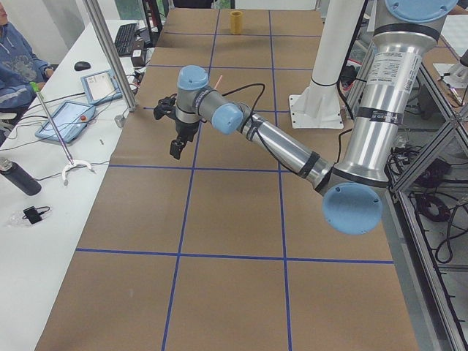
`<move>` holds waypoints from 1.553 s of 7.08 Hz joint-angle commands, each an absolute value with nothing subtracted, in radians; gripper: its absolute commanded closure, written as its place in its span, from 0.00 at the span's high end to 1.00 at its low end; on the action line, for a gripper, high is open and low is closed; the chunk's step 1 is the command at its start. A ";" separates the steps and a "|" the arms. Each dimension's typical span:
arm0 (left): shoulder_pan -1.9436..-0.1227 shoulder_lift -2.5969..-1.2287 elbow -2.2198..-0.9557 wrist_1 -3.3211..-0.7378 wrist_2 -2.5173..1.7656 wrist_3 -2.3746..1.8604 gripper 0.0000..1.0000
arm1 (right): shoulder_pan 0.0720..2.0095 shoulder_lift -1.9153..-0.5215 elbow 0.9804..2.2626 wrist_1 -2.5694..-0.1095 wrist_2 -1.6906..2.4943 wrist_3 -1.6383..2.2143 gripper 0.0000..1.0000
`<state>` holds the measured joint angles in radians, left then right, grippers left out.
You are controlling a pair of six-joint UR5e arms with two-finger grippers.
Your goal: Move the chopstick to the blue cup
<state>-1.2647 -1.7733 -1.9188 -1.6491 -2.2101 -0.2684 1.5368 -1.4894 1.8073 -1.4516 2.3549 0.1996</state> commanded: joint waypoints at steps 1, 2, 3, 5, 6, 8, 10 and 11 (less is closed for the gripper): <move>-1.270 -1.769 -1.910 -1.661 -2.210 -0.268 0.98 | 1.537 -1.479 1.802 -1.448 2.356 0.210 1.00; -1.272 -1.767 -1.908 -1.661 -2.210 -0.270 0.98 | 1.537 -1.467 1.796 -1.448 2.355 0.212 1.00; -1.270 -1.770 -1.895 -1.663 -2.210 -0.270 0.98 | 1.537 -1.466 1.795 -1.448 2.356 0.213 1.00; -1.273 -1.778 -1.884 -1.663 -2.210 -0.270 0.98 | 1.537 -1.466 1.802 -1.448 2.362 0.215 1.00; -1.273 -1.776 -1.884 -1.663 -2.210 -0.271 0.98 | 1.537 -1.466 1.802 -1.448 2.362 0.215 1.00; -1.273 -1.775 -1.888 -1.663 -2.214 -0.281 0.98 | 1.537 -1.466 1.798 -1.448 2.361 0.213 1.00; -1.273 -1.773 -1.891 -1.663 -2.214 -0.290 0.98 | 1.537 -1.466 1.799 -1.448 2.362 0.215 1.00; -1.273 -1.770 -1.893 -1.663 -2.214 -0.290 0.98 | 1.537 -1.466 1.802 -1.447 2.362 0.215 1.00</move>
<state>-1.2732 -1.7729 -1.8910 -1.6628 -2.2131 -0.2882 1.5370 -1.4665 1.8006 -1.4477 2.3622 0.2146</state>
